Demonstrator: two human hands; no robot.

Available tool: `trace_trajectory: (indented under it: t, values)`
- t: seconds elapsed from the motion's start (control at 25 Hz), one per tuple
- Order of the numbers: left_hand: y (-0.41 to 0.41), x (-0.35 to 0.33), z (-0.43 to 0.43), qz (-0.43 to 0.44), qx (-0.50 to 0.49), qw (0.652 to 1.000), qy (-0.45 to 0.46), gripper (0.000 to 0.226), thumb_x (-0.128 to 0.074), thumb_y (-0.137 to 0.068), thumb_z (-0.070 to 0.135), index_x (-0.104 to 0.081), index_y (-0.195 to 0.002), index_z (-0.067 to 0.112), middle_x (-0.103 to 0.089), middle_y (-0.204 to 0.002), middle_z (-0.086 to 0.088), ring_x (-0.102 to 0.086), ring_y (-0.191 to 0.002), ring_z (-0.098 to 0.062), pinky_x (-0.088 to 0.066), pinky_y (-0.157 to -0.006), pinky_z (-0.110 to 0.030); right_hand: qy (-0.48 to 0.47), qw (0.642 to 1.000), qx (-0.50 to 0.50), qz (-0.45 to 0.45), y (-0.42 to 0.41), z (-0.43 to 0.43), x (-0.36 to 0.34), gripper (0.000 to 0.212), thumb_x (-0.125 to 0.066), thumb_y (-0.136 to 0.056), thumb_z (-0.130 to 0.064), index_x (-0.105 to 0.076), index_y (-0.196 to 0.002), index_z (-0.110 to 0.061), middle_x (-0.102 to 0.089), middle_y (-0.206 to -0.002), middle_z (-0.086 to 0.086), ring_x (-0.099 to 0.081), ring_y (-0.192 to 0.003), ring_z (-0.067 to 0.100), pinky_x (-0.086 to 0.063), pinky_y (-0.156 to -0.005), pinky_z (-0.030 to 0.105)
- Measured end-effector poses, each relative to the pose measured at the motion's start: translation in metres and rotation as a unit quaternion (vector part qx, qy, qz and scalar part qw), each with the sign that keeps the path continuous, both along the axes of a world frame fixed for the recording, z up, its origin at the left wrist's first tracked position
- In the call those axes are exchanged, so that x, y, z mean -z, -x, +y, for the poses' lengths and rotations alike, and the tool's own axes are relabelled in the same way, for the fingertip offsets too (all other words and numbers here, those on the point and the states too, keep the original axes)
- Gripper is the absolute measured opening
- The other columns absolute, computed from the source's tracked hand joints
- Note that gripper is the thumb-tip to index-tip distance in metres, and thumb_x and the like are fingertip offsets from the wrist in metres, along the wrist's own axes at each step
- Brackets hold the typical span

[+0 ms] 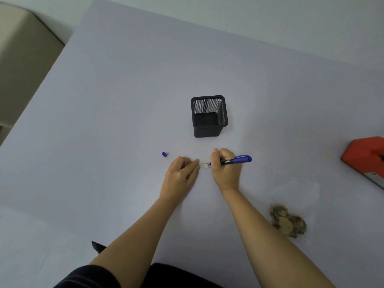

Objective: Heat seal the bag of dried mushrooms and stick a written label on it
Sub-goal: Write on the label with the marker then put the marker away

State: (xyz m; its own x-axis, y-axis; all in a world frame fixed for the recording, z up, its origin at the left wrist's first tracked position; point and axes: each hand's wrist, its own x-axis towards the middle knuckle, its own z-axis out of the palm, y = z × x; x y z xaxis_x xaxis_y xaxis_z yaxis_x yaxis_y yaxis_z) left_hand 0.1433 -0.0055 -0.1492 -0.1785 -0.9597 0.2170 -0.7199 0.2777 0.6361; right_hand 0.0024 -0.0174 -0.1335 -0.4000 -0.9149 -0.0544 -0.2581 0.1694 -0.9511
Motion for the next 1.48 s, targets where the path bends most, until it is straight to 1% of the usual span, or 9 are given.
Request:
trace_trajectory:
  t: [0.12, 0.24, 0.36, 0.64, 0.8, 1.12, 1.24, 1.36, 1.48]
  values:
    - [0.0, 0.0, 0.0, 0.01, -0.006, 1.0, 0.005, 0.018, -0.064, -0.086, 0.015, -0.073, -0.094, 0.002, -0.059, -0.079, -0.011, -0.056, -0.064, -0.021, -0.048, -0.061, -0.026, 0.002, 1.0, -0.016, 0.016, -0.001, -0.001, 0.004, 0.042, -0.047, -0.085, -0.035, -0.038, -0.055, -0.006, -0.043, -0.049, 0.017, -0.04, -0.046, 0.026, -0.037, -0.045, 0.025]
    - [0.002, 0.0, -0.001, 0.012, -0.01, 1.0, 0.01, 0.017, -0.064, -0.087, 0.016, -0.073, -0.091, 0.003, -0.059, -0.077, -0.011, -0.055, -0.062, -0.021, -0.047, -0.06, -0.024, 0.006, 0.999, -0.024, 0.032, 0.0, -0.002, 0.005, 0.04, -0.047, -0.086, -0.032, -0.039, -0.056, -0.008, -0.044, -0.05, 0.017, -0.04, -0.047, 0.027, -0.038, -0.046, 0.026]
    - [0.003, 0.0, -0.001, 0.008, -0.011, 1.0, 0.012, 0.017, -0.064, -0.087, 0.015, -0.073, -0.091, 0.002, -0.058, -0.077, -0.01, -0.054, -0.062, -0.021, -0.046, -0.06, -0.023, 0.016, 0.998, -0.031, 0.044, 0.0, -0.002, 0.007, 0.037, -0.046, -0.086, -0.031, -0.037, -0.056, -0.011, -0.041, -0.051, 0.009, -0.036, -0.047, 0.016, -0.034, -0.047, 0.018]
    - [0.003, 0.001, -0.001, 0.002, -0.012, 1.0, 0.013, 0.015, -0.066, -0.085, 0.013, -0.073, -0.09, 0.002, -0.059, -0.076, -0.011, -0.054, -0.062, -0.02, -0.046, -0.061, -0.021, 0.026, 0.996, -0.045, 0.067, 0.0, -0.001, 0.013, 0.041, -0.047, -0.087, -0.028, -0.038, -0.055, -0.003, -0.041, -0.051, 0.012, -0.037, -0.049, 0.014, -0.035, -0.048, 0.022]
    - [0.005, 0.0, -0.002, 0.012, -0.026, 1.0, 0.011, 0.013, -0.065, -0.084, 0.012, -0.074, -0.088, 0.003, -0.059, -0.075, -0.011, -0.053, -0.059, -0.02, -0.041, -0.061, -0.016, 0.049, 0.994, -0.051, 0.086, -0.001, 0.0, 0.011, 0.033, -0.049, -0.084, -0.023, -0.034, -0.056, -0.015, -0.036, -0.053, 0.0, -0.038, -0.052, 0.002, -0.03, -0.051, 0.006]
    - [0.006, 0.0, -0.002, 0.01, -0.031, 0.999, 0.004, 0.017, -0.064, -0.085, 0.016, -0.075, -0.089, 0.004, -0.06, -0.077, -0.01, -0.053, -0.058, -0.018, -0.041, -0.061, -0.016, 0.059, 0.993, -0.049, 0.087, -0.001, 0.0, 0.01, 0.029, -0.049, -0.081, -0.021, -0.033, -0.057, -0.016, -0.031, -0.053, -0.013, -0.04, -0.052, 0.0, -0.031, -0.051, 0.004]
    - [0.005, 0.0, -0.002, 0.01, -0.029, 1.0, 0.001, 0.017, -0.064, -0.085, 0.016, -0.074, -0.09, 0.004, -0.06, -0.078, -0.009, -0.053, -0.059, -0.018, -0.042, -0.06, -0.016, 0.061, 0.994, -0.05, 0.079, 0.0, 0.001, 0.013, 0.029, -0.049, -0.082, -0.021, -0.036, -0.056, -0.015, -0.036, -0.054, -0.005, -0.039, -0.053, 0.0, -0.032, -0.052, 0.004]
    - [0.005, 0.0, -0.001, 0.003, -0.029, 1.0, 0.002, 0.017, -0.064, -0.085, 0.016, -0.074, -0.091, 0.004, -0.06, -0.079, -0.009, -0.054, -0.061, -0.018, -0.042, -0.062, -0.016, 0.047, 0.995, -0.048, 0.077, 0.0, 0.002, 0.017, 0.036, -0.049, -0.084, -0.024, -0.04, -0.054, -0.005, -0.04, -0.053, 0.005, -0.035, -0.051, 0.004, -0.032, -0.05, 0.009]
    - [0.005, 0.0, 0.0, 0.0, -0.025, 1.0, 0.007, 0.017, -0.064, -0.085, 0.016, -0.074, -0.091, 0.004, -0.06, -0.079, -0.009, -0.054, -0.062, -0.018, -0.042, -0.062, -0.015, 0.046, 0.994, -0.048, 0.084, 0.0, 0.003, 0.017, 0.037, -0.048, -0.085, -0.025, -0.038, -0.054, -0.007, -0.039, -0.053, 0.004, -0.034, -0.05, 0.005, -0.032, -0.05, 0.01]
